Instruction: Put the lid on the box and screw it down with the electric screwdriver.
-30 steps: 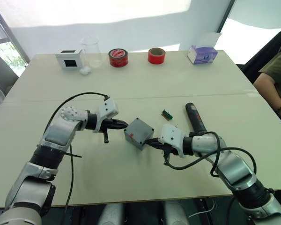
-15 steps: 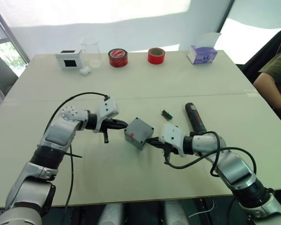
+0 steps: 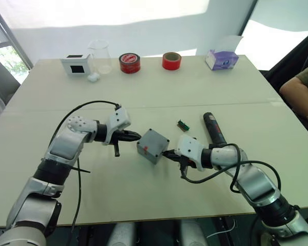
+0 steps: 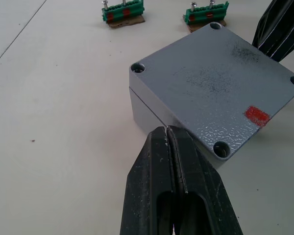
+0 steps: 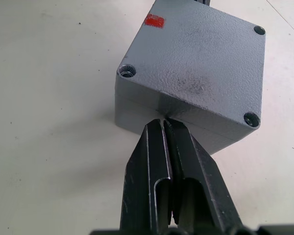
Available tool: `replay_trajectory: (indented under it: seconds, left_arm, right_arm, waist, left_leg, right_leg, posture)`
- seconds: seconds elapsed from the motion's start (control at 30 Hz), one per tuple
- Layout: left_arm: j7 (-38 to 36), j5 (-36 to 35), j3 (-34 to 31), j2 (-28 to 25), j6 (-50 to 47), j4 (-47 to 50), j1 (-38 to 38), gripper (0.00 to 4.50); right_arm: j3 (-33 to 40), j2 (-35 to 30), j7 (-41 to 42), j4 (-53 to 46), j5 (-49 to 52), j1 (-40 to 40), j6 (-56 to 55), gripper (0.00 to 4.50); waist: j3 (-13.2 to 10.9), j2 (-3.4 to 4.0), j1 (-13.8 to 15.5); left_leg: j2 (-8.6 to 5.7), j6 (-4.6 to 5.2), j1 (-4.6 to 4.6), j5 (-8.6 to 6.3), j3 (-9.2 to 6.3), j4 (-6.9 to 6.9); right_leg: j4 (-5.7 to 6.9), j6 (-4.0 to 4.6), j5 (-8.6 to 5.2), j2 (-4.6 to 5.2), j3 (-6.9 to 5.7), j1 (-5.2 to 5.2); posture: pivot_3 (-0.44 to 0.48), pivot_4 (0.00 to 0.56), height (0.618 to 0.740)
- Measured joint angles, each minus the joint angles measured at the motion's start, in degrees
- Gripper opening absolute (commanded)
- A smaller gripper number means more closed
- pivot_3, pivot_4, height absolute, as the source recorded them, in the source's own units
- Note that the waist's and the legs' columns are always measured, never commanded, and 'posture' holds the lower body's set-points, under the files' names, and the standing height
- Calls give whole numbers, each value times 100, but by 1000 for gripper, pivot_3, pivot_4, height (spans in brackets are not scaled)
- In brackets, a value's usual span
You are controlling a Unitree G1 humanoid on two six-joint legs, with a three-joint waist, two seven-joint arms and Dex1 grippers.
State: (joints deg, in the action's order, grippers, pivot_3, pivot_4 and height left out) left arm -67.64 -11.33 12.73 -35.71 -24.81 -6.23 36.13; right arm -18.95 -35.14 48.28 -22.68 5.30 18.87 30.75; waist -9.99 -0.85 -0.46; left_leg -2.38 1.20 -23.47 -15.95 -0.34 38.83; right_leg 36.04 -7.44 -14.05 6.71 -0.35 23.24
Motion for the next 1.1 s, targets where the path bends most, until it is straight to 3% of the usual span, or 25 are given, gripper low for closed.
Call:
replay_trajectory:
  seconds: [0.3, 0.53, 1.1]
  left_arm:
    - [71, 148, -19, -23, 358, -728, 292, 0]
    - [156, 218, 50, 270, 401, -759, 131, 0]
    - [132, 80, 102, -41, -625, 668, -768, 0]
  right_arm:
    - [1, -229, 118, -1, 0, -116, 15, 42]
    - [-88, -127, -25, 240, -221, 15, -12, 42]
    - [-174, 163, -115, 559, -512, 194, -37, 42]
  waist:
    - [-1, -1, -4]
    - [-1, -1, 0]
    - [-4, 3, -13]
  left_leg:
    - [0, 0, -1, 0, 0, 0]
    - [0, 0, -1, 0, 1, 0]
    - [0, 0, -3, 0, 1, -6]
  right_leg:
    - [0, 0, 0, 0, 0, 0]
    - [0, -1, 0, 0, 0, 0]
    - [0, 0, 0, 1, 1, 8]
  posture:
    - [0, 150, 740]
    - [0, 150, 740]
    - [0, 150, 740]
